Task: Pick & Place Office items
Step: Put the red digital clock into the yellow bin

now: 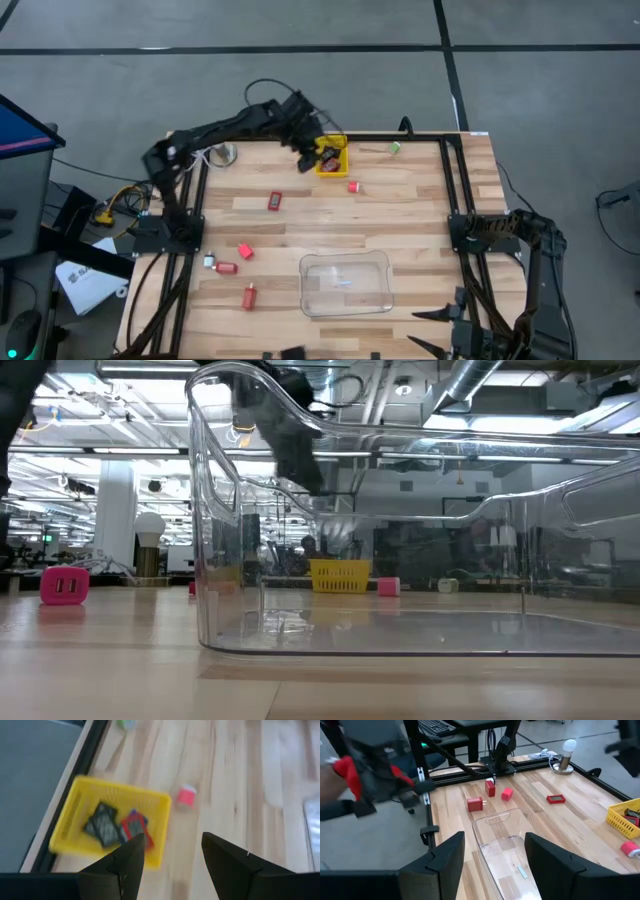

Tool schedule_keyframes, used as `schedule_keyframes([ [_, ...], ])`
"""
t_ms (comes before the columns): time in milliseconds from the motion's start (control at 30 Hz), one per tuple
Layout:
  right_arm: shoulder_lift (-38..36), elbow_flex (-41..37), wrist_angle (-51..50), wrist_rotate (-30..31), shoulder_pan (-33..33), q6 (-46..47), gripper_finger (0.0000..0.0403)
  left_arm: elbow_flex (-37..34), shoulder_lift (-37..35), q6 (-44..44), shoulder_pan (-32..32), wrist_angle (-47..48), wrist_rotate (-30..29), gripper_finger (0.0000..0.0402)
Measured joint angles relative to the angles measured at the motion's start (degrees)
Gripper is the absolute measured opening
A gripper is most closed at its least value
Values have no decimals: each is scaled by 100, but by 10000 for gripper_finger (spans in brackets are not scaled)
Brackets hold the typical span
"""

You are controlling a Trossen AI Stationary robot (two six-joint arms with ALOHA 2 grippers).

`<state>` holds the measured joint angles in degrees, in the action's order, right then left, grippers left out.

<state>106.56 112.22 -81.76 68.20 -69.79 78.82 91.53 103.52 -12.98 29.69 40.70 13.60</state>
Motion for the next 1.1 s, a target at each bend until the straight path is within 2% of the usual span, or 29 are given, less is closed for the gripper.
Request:
schedule_keyframes([
  [100, 0, 0, 5, 71, -75, 133, 201, -789, -709, 497, -237, 163, -686, 194],
  [300, 2, 0, 20, 227, -190, 464, 201, -2525, -1881, 2694, -461, 287, -1731, 196],
  [433, 2, 0, 36, 230, -180, 476, 201, -3458, -2455, 3875, -525, 163, -2040, 210],
  [567, 4, 0, 113, 227, -176, 272, 201, -4124, -2776, 4411, -705, -65, -2080, 231],
  [800, 7, 0, 147, 225, -218, 0, 201, -4602, -2470, 5213, -1315, -402, -2091, 261],
  [933, 7, 0, 170, 225, -260, -128, 201, -4632, -2097, 5300, -1615, -815, -2165, 267],
  [1100, 98, 0, 185, 227, -371, -128, 201, -4632, -1591, 5384, -1670, -885, -2384, 266],
])
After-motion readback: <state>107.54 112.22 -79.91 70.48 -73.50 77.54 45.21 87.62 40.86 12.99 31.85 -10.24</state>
